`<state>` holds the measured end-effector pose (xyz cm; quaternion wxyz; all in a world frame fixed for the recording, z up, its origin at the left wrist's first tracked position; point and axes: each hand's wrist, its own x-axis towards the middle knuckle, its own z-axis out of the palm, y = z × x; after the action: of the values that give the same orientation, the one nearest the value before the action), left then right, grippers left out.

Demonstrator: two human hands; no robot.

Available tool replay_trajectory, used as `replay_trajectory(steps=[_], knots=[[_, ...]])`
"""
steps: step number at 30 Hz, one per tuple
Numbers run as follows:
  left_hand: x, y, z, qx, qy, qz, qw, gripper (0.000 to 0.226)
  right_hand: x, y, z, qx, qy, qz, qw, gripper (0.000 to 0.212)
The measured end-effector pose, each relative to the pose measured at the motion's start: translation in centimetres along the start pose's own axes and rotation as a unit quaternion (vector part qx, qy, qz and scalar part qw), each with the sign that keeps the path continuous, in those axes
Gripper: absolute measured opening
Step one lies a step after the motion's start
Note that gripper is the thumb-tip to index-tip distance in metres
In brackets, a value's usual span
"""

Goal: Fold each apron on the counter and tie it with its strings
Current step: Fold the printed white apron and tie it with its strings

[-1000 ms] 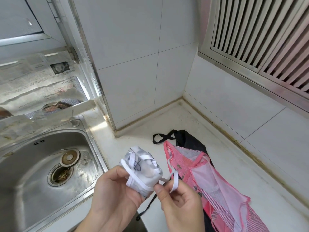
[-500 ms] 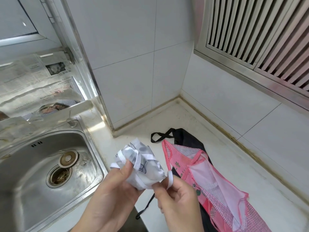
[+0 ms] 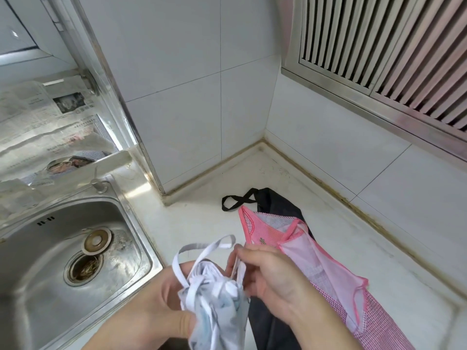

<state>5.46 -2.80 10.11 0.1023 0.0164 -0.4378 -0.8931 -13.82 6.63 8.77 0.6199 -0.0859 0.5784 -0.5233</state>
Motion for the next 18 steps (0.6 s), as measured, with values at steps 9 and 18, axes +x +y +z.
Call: replay_trajectory(steps=[9, 18], knots=[[0.7, -0.5, -0.9, 0.277, 0.224, -0.121, 0.926, 0.061, -2.0, -4.5, 1.0, -0.236, 0.052, -0.211, 0.947, 0.026], [1.7, -1.8, -0.7, 0.249, 0.369, -0.117, 0.888, 0.018, -4.1, -3.2, 4.4, -0.315, 0.016, -0.362, 0.877, 0.016]])
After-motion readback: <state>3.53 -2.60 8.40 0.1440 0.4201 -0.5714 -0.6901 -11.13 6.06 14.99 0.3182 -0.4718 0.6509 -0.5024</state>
